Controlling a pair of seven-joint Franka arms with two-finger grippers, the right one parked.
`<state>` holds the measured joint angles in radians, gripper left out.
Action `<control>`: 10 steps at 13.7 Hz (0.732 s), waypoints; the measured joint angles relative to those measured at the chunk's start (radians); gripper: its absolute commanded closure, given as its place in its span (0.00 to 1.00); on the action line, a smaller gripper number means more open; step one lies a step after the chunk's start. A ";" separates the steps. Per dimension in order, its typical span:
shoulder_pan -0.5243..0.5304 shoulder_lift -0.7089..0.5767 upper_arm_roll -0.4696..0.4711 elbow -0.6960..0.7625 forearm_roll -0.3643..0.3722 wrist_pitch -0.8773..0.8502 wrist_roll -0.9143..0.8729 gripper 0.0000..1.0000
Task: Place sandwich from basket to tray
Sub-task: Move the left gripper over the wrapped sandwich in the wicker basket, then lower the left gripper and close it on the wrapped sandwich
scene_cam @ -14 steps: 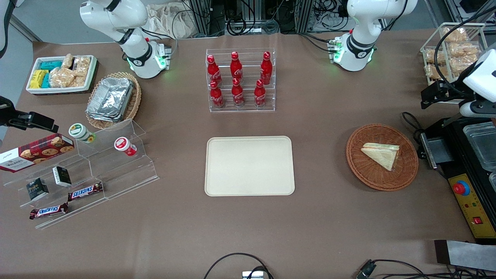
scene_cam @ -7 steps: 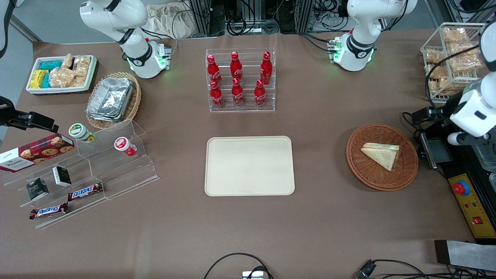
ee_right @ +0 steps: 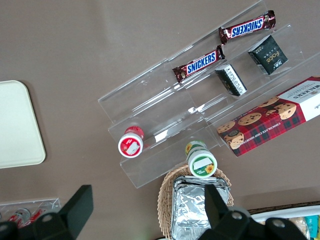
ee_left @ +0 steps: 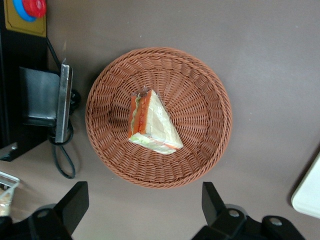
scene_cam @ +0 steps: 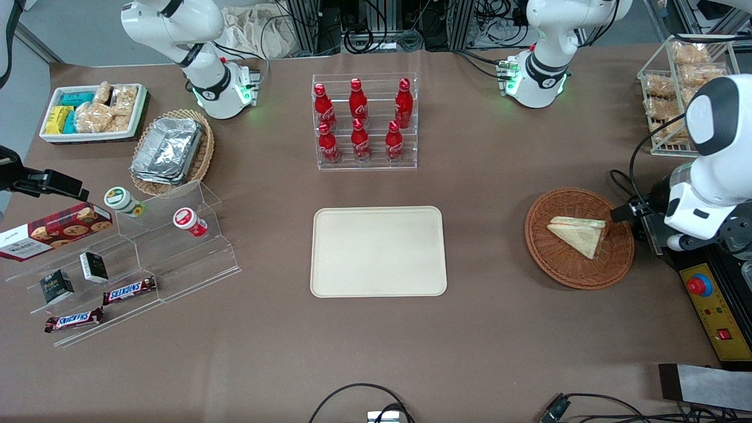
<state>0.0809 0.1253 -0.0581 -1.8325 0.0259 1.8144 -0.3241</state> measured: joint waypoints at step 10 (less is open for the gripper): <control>0.013 -0.004 0.000 -0.356 -0.014 0.476 -0.199 0.00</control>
<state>0.0943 0.1211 -0.0581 -2.1885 0.0123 2.2907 -0.5232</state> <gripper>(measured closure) 0.000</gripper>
